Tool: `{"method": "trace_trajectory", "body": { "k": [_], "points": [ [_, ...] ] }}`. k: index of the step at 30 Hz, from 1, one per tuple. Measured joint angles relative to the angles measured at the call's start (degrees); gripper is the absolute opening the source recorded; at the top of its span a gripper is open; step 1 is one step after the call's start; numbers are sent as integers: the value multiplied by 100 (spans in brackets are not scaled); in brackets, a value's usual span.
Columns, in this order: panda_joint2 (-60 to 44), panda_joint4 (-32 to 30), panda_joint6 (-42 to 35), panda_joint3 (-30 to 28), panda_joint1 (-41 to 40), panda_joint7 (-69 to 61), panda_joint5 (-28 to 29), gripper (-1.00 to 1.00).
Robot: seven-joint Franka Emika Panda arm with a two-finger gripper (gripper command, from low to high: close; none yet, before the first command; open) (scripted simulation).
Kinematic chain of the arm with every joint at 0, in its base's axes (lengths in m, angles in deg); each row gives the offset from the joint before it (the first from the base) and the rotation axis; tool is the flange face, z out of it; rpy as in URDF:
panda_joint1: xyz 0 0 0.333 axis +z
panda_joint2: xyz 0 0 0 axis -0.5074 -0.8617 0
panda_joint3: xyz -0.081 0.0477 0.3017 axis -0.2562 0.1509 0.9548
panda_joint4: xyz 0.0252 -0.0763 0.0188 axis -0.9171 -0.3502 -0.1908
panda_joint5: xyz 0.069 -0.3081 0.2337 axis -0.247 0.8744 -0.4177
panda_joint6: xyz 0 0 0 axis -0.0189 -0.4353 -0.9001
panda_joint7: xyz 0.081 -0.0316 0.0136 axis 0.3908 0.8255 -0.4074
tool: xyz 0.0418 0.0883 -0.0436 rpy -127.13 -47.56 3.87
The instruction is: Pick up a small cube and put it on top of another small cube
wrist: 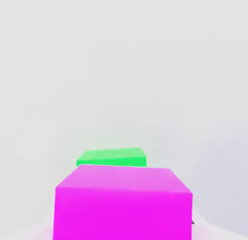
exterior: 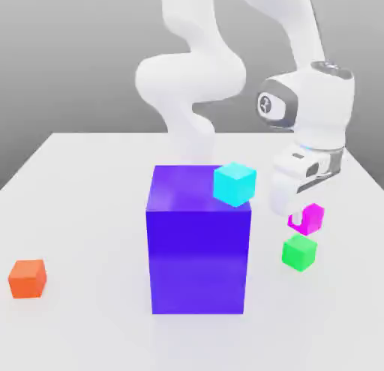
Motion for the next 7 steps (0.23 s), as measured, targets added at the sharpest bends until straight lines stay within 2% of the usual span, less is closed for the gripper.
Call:
{"method": "trace_trajectory", "body": {
  "k": [4, 5, 7],
  "points": [
    [-577, -10, 539, -24, -189, 513, 748, -100],
    [-730, -14, 676, -90, -201, 684, 998, 100],
    [-730, -14, 676, -89, -296, 684, 998, 100]
  ]
}}
